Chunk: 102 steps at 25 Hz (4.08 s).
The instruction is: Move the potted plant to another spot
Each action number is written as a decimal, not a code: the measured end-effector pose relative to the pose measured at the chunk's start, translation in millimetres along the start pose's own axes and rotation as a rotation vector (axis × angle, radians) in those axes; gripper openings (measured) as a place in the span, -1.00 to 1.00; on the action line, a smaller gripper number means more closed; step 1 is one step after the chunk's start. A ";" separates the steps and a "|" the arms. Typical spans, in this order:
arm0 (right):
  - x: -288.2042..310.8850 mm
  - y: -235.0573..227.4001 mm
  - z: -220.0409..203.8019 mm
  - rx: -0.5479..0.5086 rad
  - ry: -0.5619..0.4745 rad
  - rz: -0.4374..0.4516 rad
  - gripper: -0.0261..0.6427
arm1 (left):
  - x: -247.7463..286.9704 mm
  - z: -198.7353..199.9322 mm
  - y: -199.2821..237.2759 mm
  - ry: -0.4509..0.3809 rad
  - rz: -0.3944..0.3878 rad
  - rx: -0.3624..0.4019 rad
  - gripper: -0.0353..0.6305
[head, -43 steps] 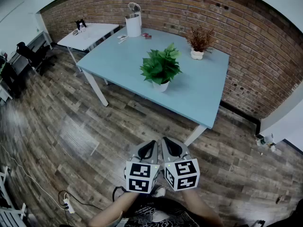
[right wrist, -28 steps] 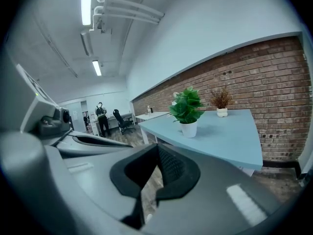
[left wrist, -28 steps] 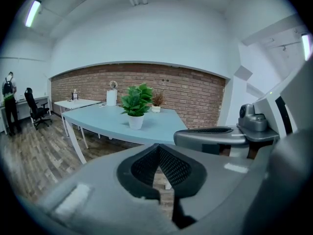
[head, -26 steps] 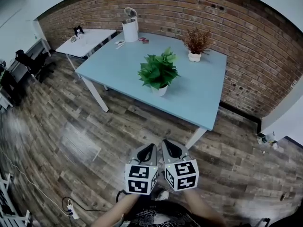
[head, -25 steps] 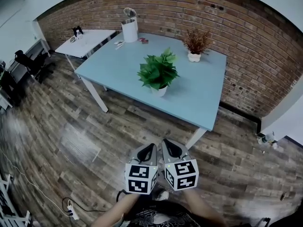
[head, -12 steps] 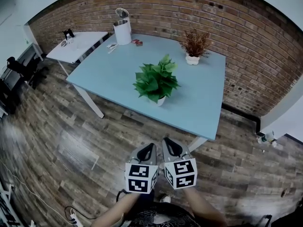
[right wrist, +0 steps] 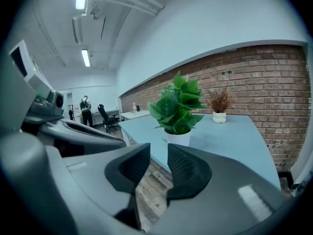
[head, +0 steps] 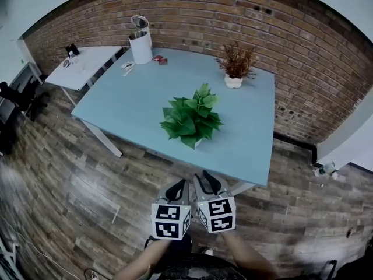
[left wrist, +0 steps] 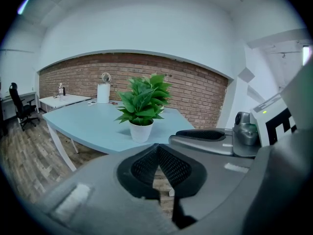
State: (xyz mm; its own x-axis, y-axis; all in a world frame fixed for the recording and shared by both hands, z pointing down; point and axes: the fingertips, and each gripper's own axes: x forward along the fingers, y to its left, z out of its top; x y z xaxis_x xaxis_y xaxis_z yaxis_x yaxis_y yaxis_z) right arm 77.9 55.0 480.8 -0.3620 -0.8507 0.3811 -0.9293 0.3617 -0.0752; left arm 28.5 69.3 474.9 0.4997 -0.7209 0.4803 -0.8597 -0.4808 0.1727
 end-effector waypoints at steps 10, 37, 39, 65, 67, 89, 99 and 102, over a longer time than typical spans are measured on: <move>53.7 -10.6 8.0 0.018 0.017 -0.107 -0.37 | 30.5 16.3 40.0 0.019 -0.069 0.039 -0.90; 152.4 -50.9 -10.8 0.016 0.105 -0.221 0.25 | 82.5 30.6 107.7 0.046 -0.057 0.035 -0.90; 157.4 -53.4 -13.0 0.015 0.115 -0.222 0.29 | 85.6 31.4 111.2 0.049 -0.052 0.033 -0.90; 193.8 -73.2 -26.9 0.062 0.242 -0.210 0.43 | 111.6 44.2 127.0 0.057 -0.026 0.020 -0.90; 196.2 -72.9 -28.7 0.066 0.251 -0.203 0.43 | 113.9 45.7 126.8 0.054 -0.028 0.021 -0.90; 236.7 -82.6 -11.3 0.070 0.284 -0.208 0.42 | 136.4 71.2 151.9 0.049 -0.031 0.024 -0.90; 252.2 -89.5 1.0 0.080 0.303 -0.225 0.42 | 152.0 81.1 160.1 0.063 -0.038 0.035 -0.90; 259.6 -90.0 5.1 0.079 0.305 -0.223 0.42 | 156.1 85.7 164.8 0.065 -0.037 0.039 -0.90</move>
State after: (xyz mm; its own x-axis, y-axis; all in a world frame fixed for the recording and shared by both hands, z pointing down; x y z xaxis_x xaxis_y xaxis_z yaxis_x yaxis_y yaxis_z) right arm 67.2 -200.4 581.9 -0.1229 -0.7482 0.6520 -0.9898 0.1399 -0.0260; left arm -26.1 -165.2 504.7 0.5219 -0.6691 0.5291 -0.8354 -0.5264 0.1583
